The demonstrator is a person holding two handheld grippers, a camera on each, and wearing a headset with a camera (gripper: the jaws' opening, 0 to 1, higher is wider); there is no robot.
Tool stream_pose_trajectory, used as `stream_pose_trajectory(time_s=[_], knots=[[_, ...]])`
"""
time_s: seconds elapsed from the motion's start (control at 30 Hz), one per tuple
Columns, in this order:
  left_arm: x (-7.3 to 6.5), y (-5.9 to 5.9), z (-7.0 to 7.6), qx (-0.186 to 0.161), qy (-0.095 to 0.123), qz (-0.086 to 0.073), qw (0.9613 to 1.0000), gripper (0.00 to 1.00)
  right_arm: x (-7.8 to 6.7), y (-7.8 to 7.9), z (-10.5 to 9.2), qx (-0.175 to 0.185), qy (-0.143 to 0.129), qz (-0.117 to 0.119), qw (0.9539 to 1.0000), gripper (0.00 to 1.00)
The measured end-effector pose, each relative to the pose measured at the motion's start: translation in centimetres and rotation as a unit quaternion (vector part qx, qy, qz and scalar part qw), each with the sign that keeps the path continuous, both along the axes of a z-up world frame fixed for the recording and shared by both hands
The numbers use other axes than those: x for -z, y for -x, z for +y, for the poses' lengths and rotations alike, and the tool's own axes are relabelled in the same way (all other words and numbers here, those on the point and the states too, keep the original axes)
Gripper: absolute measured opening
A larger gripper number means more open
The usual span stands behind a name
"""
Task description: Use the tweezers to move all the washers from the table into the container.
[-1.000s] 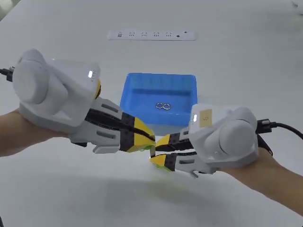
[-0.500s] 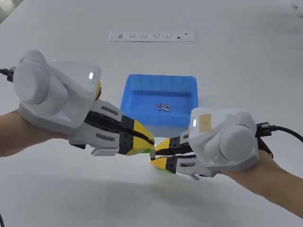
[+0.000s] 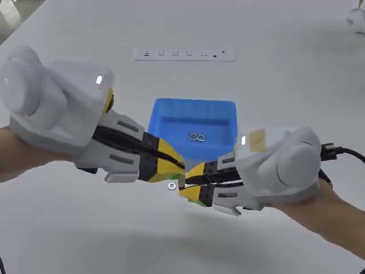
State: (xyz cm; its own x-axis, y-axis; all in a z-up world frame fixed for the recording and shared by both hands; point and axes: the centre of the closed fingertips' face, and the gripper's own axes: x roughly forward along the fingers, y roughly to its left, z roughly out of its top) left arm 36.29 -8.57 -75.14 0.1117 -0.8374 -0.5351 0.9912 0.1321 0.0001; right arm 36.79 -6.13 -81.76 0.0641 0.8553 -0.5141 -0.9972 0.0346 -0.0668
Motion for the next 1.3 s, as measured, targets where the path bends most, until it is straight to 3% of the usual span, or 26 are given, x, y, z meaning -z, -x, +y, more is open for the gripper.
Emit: stream_pose_trajectory(time_s=[0.17,0.37,0.57,0.83,1.13,1.3], knots=[[-1.2,-0.5,-0.1,0.009,-0.008,-0.02,0.9997,0.06,-1.2,-0.7,-0.1,0.001,-0.005,-0.013,0.9999,0.1],[-2.6,-1.4,-0.1,0.015,-0.009,-0.032,0.9993,0.06,-2.8,-2.0,0.0,0.003,-0.007,-0.038,0.9993,0.1],[-4.1,-3.1,-0.3,0.024,-0.014,-0.056,0.998,0.06,-4.4,-4.0,-0.1,0.005,-0.011,-0.058,0.9983,0.1],[-5.2,-5.2,-0.4,0.032,-0.018,-0.076,0.9965,0.06,-5.5,-6.4,-0.2,0.013,-0.014,-0.075,0.997,0.1],[-4.9,-7.5,-0.5,0.037,-0.021,-0.082,0.9957,0.06,-5.3,-8.9,-0.3,0.03,-0.017,-0.078,0.9964,0.1],[-2.6,-9.0,0.0,0.03,-0.024,-0.062,0.9973,0.06,-3.3,-9.9,-0.4,0.031,0.003,-0.067,0.9973,0.1]])
